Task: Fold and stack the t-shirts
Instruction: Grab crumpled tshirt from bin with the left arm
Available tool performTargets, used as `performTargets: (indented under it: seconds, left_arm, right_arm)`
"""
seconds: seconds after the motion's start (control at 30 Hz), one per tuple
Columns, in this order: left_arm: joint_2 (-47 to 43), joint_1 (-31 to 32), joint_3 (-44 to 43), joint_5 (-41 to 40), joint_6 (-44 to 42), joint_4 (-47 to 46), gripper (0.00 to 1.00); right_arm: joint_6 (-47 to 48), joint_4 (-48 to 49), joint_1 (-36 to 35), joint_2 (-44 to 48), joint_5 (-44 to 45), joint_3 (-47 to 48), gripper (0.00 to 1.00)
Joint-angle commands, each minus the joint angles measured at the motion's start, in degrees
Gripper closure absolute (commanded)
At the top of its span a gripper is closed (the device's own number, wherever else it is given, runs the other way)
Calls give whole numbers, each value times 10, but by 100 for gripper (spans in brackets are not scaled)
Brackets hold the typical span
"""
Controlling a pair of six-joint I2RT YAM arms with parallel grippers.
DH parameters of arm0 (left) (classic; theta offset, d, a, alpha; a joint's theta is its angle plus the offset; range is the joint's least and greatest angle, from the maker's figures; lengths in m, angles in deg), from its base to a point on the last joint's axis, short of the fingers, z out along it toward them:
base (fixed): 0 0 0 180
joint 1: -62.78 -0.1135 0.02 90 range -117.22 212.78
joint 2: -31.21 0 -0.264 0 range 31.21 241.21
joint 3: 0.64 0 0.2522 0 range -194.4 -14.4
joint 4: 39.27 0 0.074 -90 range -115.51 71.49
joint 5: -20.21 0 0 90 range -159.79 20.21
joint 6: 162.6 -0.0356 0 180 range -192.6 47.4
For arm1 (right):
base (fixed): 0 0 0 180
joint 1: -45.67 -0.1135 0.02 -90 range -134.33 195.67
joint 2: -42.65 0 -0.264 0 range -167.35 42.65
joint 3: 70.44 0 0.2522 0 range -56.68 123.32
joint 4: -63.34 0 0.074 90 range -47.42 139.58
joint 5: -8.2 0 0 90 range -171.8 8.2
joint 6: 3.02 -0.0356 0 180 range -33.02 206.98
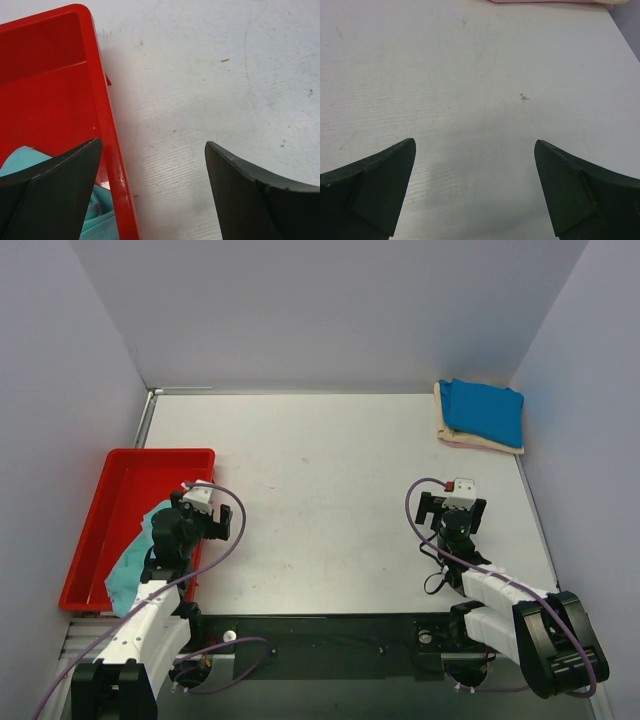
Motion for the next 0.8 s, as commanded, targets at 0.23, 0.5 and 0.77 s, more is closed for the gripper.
performTargets:
  seconds: [0.23, 0.5, 0.77]
  left_arm:
    - [7, -3, -230, 12, -192, 262, 5]
    - [258, -137, -526, -8, -236, 533, 7]
    - [393, -143, -502, -75, -252, 576, 5]
  right_arm:
    - [-9, -10, -3, 37, 11, 24, 0]
    - [-31, -173, -5, 124, -115, 131, 3]
    - [22, -298, -61, 154, -186, 213, 5]
